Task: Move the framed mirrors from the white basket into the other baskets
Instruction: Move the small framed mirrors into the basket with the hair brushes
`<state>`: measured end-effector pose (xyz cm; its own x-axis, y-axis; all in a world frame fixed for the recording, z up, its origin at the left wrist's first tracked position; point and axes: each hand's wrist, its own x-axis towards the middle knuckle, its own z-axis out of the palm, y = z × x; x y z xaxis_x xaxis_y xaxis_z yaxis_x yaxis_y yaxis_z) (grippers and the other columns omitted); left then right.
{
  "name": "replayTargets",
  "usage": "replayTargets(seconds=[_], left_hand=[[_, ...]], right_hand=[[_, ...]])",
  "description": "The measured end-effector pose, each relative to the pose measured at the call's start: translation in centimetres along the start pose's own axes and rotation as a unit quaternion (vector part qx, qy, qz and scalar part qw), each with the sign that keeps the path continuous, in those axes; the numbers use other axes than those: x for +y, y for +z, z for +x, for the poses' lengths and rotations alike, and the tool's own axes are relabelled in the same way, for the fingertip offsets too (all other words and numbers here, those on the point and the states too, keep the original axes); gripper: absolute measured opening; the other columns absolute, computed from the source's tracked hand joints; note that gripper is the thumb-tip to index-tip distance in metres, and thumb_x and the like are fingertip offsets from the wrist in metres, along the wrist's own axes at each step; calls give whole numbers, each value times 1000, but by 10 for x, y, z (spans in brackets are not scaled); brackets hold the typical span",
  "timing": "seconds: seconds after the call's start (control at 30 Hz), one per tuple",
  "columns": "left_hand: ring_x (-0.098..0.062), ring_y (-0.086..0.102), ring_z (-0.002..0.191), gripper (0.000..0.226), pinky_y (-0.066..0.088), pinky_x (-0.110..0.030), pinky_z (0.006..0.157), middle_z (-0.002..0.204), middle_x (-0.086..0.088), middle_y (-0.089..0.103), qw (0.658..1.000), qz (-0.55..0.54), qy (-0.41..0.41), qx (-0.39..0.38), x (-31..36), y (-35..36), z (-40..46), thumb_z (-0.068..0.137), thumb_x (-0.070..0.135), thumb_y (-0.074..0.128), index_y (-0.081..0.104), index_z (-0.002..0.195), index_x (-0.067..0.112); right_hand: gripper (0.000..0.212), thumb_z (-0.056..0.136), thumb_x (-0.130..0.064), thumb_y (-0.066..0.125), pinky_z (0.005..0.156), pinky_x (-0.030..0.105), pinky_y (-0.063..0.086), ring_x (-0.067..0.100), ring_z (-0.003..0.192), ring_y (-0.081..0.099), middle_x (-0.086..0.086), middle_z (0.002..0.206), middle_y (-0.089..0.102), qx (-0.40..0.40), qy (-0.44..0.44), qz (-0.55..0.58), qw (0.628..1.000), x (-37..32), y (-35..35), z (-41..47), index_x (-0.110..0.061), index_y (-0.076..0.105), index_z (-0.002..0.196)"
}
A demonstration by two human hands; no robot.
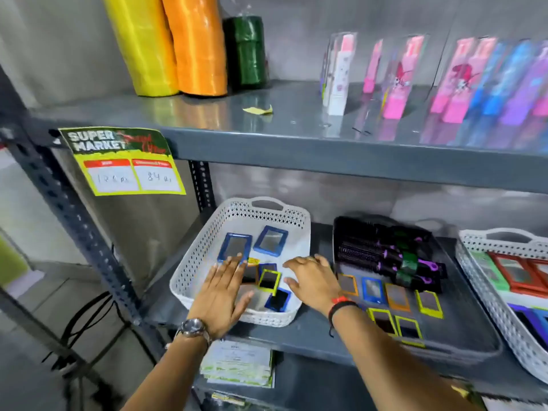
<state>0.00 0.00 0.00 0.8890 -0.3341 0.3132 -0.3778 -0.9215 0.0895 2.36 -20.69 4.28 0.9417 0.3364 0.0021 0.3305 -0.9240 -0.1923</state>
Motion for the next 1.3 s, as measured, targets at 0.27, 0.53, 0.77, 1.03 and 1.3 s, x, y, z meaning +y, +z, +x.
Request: replayTargets(seconds=[0.27,0.53,0.77,1.03,1.3], left_hand=[[-23,66,84,71,51,-28,72,93,-5,72,998,-38,10,59,8,4,1,96,45,7,69,97,10],[-27,63,94,67,33,-31,90,104,-12,68,998,-27,-4,60,9,3,-1,97,42,11,65,107,4],[-22,47,104,66,29,-34,94,111,-14,65,998,-29,-12,47,9,2,0,96,42,12,60,114,2],[-30,59,101,64,29,-37,95,115,-15,63,999,-17,-15,28,9,1,0,96,43,11,55,119,3],[-37,59,101,70,28,-40,93,117,-21,60,999,16,-11,31,9,4,2,96,45,8,55,119,-1]], right_hand=[[40,89,-31,55,117,49,6,27,122,48,10,124,61,-63,-18,-76,995,2,14,26,-15,52,125],[46,85,-39,59,117,46,9,30,120,49,13,123,61,-85,-44,-118,988,-10,20,45,-8,55,119],[23,81,-28,63,106,42,24,28,107,57,10,109,66,-97,-30,-99,990,-18,32,59,-13,66,97],[26,83,-25,58,95,41,24,27,108,55,8,111,65,10,-39,-14,999,7,-12,47,-15,56,107],[29,67,-58,44,93,49,42,16,95,63,-11,94,68,26,47,30,998,156,-65,-74,-41,50,89]])
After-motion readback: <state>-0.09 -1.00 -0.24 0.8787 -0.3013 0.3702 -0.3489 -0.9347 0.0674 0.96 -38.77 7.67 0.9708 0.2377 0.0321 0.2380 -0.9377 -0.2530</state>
